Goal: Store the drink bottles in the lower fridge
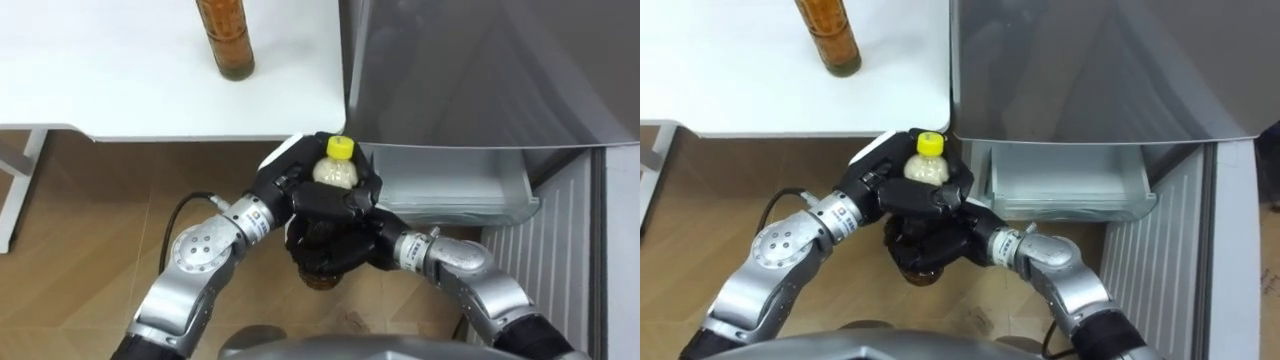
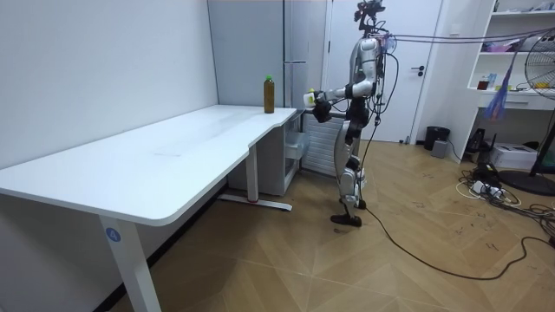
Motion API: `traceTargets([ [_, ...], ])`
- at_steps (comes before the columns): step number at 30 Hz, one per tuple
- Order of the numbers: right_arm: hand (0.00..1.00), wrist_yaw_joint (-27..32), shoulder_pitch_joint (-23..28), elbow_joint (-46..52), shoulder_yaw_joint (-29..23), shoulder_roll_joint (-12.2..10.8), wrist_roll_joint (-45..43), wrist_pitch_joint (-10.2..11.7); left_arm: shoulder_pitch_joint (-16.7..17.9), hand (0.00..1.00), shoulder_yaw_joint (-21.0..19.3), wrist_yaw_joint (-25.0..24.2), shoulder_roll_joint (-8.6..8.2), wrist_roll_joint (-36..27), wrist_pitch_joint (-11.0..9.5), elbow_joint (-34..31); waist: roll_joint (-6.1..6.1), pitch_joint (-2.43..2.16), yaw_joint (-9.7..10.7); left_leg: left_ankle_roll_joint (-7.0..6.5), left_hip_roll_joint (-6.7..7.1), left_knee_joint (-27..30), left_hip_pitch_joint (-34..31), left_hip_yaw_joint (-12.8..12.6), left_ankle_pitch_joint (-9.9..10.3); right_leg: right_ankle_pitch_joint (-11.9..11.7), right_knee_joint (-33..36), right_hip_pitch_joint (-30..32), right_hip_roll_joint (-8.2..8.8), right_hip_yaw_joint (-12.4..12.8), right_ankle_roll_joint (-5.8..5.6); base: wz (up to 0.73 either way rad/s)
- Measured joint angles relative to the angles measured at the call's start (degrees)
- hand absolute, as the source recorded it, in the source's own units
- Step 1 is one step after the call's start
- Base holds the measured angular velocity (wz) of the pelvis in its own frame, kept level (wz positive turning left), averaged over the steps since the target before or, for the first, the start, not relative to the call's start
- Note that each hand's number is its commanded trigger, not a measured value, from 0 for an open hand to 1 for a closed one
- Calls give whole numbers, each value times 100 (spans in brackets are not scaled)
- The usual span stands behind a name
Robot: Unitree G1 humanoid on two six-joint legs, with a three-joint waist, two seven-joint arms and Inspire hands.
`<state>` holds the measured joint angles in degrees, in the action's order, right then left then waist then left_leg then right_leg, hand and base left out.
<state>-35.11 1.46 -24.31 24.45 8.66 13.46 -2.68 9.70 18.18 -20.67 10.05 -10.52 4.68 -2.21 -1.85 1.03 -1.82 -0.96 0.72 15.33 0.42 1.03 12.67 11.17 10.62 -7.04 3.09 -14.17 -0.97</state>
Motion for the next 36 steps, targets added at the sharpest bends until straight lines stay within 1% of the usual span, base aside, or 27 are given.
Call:
traceTargets([
  [2, 100, 11, 2, 0, -18, -10, 0, 19, 1, 100, -4, 32, -41, 0, 0, 0, 0, 0, -2, 0, 0, 5, 11, 0, 0, 0, 0, -4, 0, 1, 0, 0],
  [6, 100, 39, 8, 0, -18, -23, 0, 27, 2, 100, -12, 59, -54, 0, 0, 0, 3, 0, -1, 0, 0, 17, 22, 0, 0, 0, -1, -7, 0, 3, 0, 0],
  [7, 100, 45, 9, 0, -18, -26, 0, 27, 2, 98, -11, 69, -54, 0, 0, 0, 3, 0, 0, 0, 0, 18, 24, 0, 0, 0, -1, -9, 0, 3, 0, 0],
  [8, 100, 55, 9, 0, -18, -29, 1, 27, 2, 93, -9, 87, -56, 1, 0, 0, 5, 1, 0, 0, 0, 18, 24, 0, 0, 0, -2, -9, 0, 3, 0, 0],
  [10, 100, 64, 9, 0, -18, -32, 1, 27, 2, 53, -8, 97, -59, 1, 0, 0, 7, 1, -1, 0, 0, 18, 24, 1, 0, 0, -2, -10, 0, 3, 0, 0],
  [11, 100, 67, 9, 0, -18, -33, 1, 27, 2, 5, -8, 100, -59, 1, 0, 0, 8, 1, 0, 0, 0, 17, 24, 1, 0, 0, -2, -10, 0, 3, 0, 0],
  [12, 100, 69, 9, 0, -18, -33, 1, 27, 2, 0, -8, 101, -60, 1, -1, 0, 10, 1, 0, 0, 0, 17, 25, 1, 0, 0, -2, -11, 0, 3, 0, 0],
  [26, 100, 148, 135, -3, -12, 88, -5, 13, 2, 0, 9, 140, -5, 13, -1, 0, 4, 4, -3, 0, 0, 0, 28, -16, 0, 1, -2, -21, -11, 177, -1, 0],
  [36, 100, 223, 135, -3, -46, 109, -5, 13, -1, 0, -24, 249, 20, 13, -2, -5, 11, 3, -9, 0, -1, -6, 22, -16, 0, 1, -1, -18, -13, 149, -1, 0],
])
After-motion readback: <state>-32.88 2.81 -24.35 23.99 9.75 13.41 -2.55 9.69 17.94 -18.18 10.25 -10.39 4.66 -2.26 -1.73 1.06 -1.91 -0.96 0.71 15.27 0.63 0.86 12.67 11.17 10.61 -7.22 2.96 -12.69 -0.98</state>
